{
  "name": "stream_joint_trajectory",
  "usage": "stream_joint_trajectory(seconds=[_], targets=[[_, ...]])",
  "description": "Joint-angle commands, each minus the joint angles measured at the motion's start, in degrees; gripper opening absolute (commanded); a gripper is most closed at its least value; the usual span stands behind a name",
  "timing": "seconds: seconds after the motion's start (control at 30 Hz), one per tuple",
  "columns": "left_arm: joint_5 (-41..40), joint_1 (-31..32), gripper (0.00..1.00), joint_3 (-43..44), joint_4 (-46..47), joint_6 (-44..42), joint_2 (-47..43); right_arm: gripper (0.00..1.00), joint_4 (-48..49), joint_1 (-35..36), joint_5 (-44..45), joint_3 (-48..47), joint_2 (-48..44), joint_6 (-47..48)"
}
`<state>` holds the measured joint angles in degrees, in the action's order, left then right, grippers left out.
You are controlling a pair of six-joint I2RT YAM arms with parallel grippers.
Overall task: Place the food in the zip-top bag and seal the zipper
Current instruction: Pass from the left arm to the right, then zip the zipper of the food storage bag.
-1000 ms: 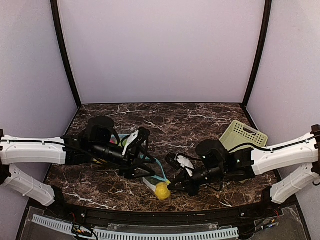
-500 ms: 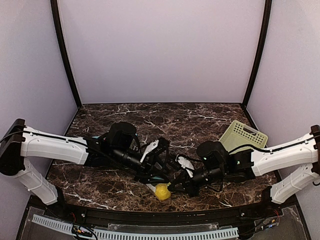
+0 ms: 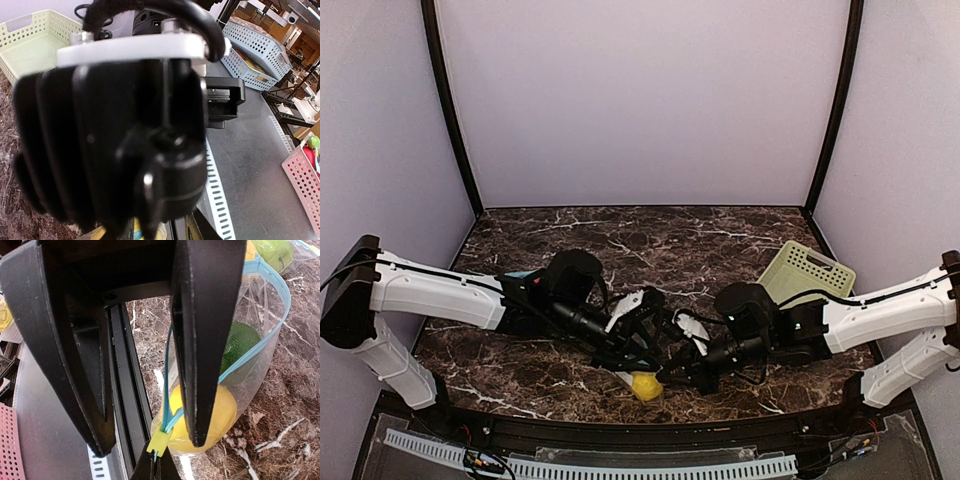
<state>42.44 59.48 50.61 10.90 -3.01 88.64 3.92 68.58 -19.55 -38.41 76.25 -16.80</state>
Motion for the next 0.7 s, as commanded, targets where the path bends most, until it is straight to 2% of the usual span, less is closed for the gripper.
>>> stream_joint_trajectory(seconds=[0.0, 0.37, 0.67], targets=[[-1.65, 0.52, 0.35, 1.16, -4.31, -2.78, 0.34, 0.0, 2.32, -0.47, 0.04, 0.68, -1.47, -0.43], [-6.65, 3.06, 0.31, 2.37, -7.27, -5.1, 1.42, 0.0, 2.79, -0.81, 0.03, 0.96, -1.57, -0.74], [-9.69, 3.73, 0.18, 2.45, -9.26, -6.29, 0.98, 0.0, 2.84, -0.99, 0.88, 1.65, -2.53, -1.26]])
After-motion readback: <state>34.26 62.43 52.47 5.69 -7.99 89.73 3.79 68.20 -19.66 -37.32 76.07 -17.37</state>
